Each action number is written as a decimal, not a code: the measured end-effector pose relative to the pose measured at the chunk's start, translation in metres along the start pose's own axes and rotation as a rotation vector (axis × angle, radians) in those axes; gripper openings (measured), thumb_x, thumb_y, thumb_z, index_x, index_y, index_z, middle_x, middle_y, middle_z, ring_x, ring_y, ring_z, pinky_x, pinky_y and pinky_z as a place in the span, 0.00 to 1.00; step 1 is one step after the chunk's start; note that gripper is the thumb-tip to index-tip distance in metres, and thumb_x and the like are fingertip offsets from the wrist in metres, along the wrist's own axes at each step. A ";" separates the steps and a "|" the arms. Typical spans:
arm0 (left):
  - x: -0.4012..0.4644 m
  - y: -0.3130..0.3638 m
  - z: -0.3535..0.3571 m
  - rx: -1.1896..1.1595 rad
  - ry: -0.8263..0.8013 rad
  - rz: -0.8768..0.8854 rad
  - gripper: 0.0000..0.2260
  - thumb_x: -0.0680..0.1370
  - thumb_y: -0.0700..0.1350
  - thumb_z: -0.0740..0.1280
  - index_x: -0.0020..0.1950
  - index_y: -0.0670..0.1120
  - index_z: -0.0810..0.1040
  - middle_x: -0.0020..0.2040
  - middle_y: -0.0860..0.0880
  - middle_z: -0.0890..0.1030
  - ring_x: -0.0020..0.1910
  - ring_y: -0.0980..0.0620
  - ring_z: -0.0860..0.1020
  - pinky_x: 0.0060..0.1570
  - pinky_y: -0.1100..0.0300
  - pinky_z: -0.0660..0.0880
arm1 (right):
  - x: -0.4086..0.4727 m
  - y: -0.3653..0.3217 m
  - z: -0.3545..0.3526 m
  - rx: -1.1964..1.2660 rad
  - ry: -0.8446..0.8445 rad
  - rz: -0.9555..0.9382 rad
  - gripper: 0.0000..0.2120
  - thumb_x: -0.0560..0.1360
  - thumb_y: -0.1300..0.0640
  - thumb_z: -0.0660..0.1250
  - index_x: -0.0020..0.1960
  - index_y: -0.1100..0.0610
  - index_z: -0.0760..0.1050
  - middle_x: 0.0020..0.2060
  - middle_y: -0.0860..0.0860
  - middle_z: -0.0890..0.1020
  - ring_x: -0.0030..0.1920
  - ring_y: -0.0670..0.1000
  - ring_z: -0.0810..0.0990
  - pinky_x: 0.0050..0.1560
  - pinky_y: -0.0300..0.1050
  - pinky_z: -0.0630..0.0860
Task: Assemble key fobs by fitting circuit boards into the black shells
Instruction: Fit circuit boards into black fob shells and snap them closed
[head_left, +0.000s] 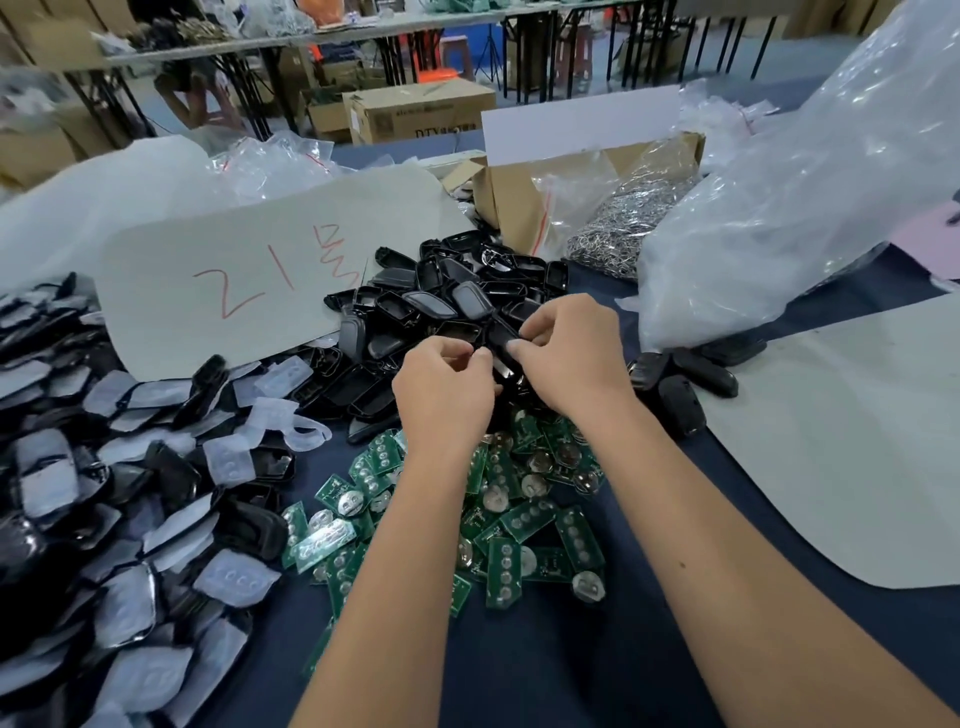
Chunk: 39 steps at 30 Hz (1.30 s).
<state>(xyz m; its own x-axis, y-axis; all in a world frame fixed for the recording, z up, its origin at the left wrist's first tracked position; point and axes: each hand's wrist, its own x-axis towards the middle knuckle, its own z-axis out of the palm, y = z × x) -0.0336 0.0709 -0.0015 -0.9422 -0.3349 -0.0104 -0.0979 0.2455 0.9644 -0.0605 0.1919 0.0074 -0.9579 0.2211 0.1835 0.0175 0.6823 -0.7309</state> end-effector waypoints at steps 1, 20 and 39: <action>0.001 0.000 -0.003 -0.037 -0.004 -0.009 0.02 0.81 0.44 0.70 0.48 0.49 0.80 0.44 0.49 0.85 0.35 0.52 0.86 0.49 0.46 0.85 | -0.003 -0.005 0.000 0.055 -0.003 -0.024 0.05 0.73 0.55 0.78 0.47 0.55 0.86 0.38 0.48 0.84 0.42 0.48 0.84 0.44 0.38 0.80; 0.019 -0.047 -0.235 -0.130 0.419 -0.103 0.19 0.77 0.31 0.63 0.57 0.51 0.83 0.45 0.45 0.82 0.31 0.53 0.83 0.33 0.62 0.81 | -0.102 -0.137 0.120 0.011 -0.717 -0.687 0.03 0.77 0.52 0.74 0.50 0.50 0.83 0.43 0.45 0.80 0.44 0.48 0.77 0.49 0.48 0.78; 0.028 -0.050 -0.242 -0.324 0.388 -0.016 0.13 0.78 0.34 0.72 0.60 0.47 0.80 0.45 0.45 0.82 0.34 0.52 0.86 0.41 0.57 0.84 | -0.069 -0.144 0.087 -0.402 -0.956 -0.576 0.08 0.72 0.53 0.81 0.44 0.50 0.82 0.38 0.44 0.83 0.38 0.47 0.83 0.40 0.45 0.79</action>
<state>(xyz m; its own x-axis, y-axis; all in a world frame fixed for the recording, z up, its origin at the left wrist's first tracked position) 0.0222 -0.1709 0.0137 -0.7467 -0.6650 0.0141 0.0511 -0.0362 0.9980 -0.0215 0.0175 0.0429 -0.6764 -0.6844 -0.2722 -0.5612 0.7183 -0.4113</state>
